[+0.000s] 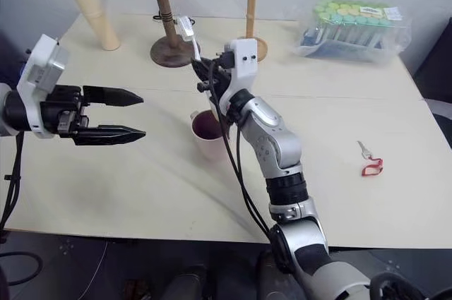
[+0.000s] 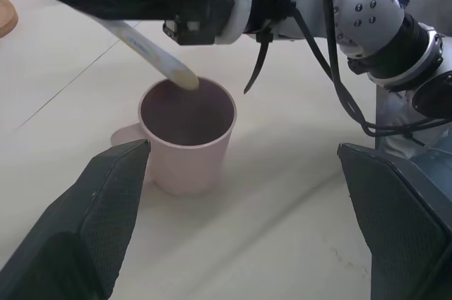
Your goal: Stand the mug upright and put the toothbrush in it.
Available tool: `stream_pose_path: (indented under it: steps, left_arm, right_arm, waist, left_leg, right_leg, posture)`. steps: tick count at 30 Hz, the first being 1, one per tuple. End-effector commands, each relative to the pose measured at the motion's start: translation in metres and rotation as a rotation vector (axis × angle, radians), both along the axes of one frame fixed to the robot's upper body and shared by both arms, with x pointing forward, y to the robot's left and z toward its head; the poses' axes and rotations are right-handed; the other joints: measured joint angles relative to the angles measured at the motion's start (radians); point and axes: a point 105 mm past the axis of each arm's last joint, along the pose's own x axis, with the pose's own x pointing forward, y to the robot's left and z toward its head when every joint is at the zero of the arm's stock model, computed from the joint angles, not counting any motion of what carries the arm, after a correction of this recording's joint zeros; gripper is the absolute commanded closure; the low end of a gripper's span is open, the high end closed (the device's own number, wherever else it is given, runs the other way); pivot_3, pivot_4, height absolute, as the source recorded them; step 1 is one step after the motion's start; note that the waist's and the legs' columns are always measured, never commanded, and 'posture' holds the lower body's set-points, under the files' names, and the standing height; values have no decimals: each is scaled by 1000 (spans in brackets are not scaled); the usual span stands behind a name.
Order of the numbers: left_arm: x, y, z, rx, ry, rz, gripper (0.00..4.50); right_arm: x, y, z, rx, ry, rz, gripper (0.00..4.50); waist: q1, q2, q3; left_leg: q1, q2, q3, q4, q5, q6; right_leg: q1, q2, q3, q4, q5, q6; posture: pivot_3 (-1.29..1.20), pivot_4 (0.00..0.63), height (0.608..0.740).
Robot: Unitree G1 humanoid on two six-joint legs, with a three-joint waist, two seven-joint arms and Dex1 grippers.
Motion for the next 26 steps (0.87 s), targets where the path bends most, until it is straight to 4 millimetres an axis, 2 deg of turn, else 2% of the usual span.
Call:
stream_pose_path:
  steps: [1,5,8,12,14,17,19,21,23,26]
  left_arm:
    - [0,2,15,-13,-69,11,0]
    - [6,-1,11,-22,-74,7,0]
    - [13,-3,15,-66,-100,17,0]
    - [16,-4,18,-103,-123,13,0]
    - [13,-4,17,-90,-123,-16,0]
    - [10,4,18,-72,-98,-26,0]
    - [6,11,17,-47,-87,-35,0]
    - [-1,22,14,-10,-46,-42,0]
    - [-4,30,13,18,-36,-43,0]
    - [-2,38,13,41,-62,-25,0]
  right_arm:
    - [-18,0,20,48,-77,58,2418]
    - [-26,-7,27,45,-108,64,970]
    - [-35,-25,37,15,-156,57,7]
    - [-63,-52,45,-171,-218,180,7]
    - [-78,-81,37,-353,-225,253,7]
    - [-94,-138,16,-661,-137,305,7]
    - [-101,-169,14,-762,-59,327,7]
    - [-107,-192,20,-811,-7,332,7]
    - [-106,-203,29,-816,-3,307,7]
    - [-104,-206,34,-800,-15,294,7]
  waist:
    - [-2,0,0]
    - [-2,0,0]
    - [2,0,0]
    - [19,0,0]
    - [30,0,0]
    - [54,0,1]
    - [56,-1,1]
    - [52,-1,1]
    - [48,-1,1]
    - [49,-1,2]
  left_leg:
    - [0,0,0,0,0,0]
    - [1,0,0,0,0,0]
    - [3,0,0,-1,0,0]
    - [2,0,-1,0,0,0]
    - [2,0,-2,0,0,1]
    - [-1,-1,-1,0,-1,3]
    - [-3,-2,2,1,-2,4]
    - [-2,-2,5,1,-2,5]
    - [0,0,10,1,-2,5]
    - [5,6,13,0,-2,5]
  right_leg:
    - [0,0,0,0,0,0]
    - [0,0,0,0,0,0]
    - [0,0,1,0,0,0]
    - [1,-3,2,0,0,0]
    - [2,-3,2,-1,0,0]
    - [2,-3,1,-7,0,0]
    - [2,-2,2,-10,0,1]
    - [2,-2,2,-11,0,1]
    - [2,-2,3,-12,1,1]
    - [4,-1,3,-11,1,1]
  posture:
    - [0,150,740]
    - [0,150,740]
    - [0,150,740]
    - [0,150,740]
    - [0,150,740]
    - [0,150,740]
    - [0,150,740]
    - [0,150,740]
    - [0,150,740]
    - [0,150,740]
